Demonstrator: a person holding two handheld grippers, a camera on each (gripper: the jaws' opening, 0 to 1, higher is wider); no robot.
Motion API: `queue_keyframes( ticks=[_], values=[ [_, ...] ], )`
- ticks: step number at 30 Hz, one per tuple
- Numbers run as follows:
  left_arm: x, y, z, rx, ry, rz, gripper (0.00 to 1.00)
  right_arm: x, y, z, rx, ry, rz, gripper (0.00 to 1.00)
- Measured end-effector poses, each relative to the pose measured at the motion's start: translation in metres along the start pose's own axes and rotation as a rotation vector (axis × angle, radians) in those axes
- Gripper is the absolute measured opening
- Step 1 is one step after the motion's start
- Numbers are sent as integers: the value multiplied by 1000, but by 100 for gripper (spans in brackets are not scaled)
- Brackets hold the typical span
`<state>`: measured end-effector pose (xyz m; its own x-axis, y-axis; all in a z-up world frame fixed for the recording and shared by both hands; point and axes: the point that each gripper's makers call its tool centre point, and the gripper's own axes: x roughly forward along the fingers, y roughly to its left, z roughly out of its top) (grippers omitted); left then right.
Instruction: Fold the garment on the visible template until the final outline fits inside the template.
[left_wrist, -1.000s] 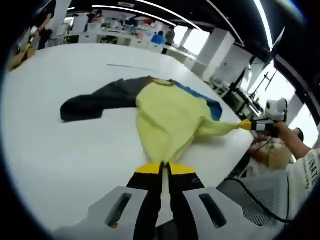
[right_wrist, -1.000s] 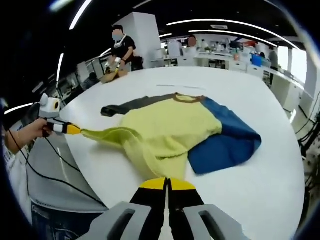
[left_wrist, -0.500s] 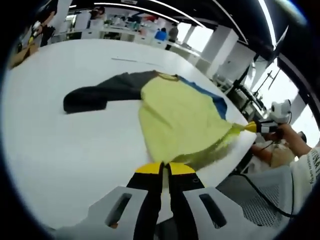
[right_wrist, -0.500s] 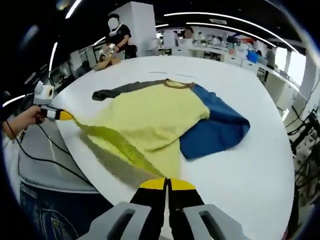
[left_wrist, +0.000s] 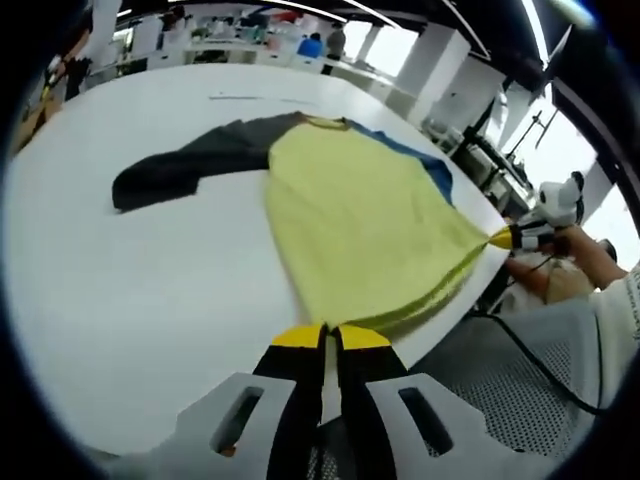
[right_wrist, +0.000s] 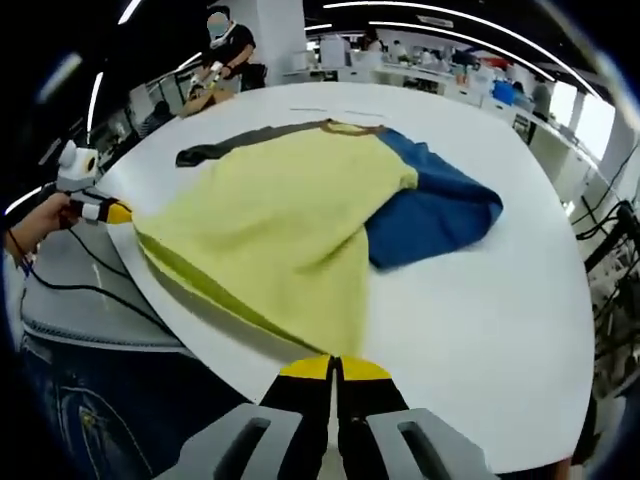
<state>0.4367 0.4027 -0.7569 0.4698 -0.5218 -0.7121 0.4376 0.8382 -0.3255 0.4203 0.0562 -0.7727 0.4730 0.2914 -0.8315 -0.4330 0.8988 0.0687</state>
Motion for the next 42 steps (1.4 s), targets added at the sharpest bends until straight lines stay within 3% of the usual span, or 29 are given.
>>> queue_keyframes(
  ticks=[4,16,21,30,38,42],
  values=[
    [2,-1,-9,21,34,9,1,3,1,-6,0,22,2,0],
    [3,2,-13,-8,36,28,1,3,3,-17,26,57,15,0],
    [2,2,-15,-22,42,36,1,0,5,-21,88,75,35,0],
    [2,0,-17,-24,47,35,1,-1,7,-23,68,87,28,0],
    [-1,2,-13,-13,19,41,4,-6,2,-15,128,34,33,1],
    [-3,3,-7,-16,-22,32,7,-11,-5,-9,139,0,26,13]
  ],
)
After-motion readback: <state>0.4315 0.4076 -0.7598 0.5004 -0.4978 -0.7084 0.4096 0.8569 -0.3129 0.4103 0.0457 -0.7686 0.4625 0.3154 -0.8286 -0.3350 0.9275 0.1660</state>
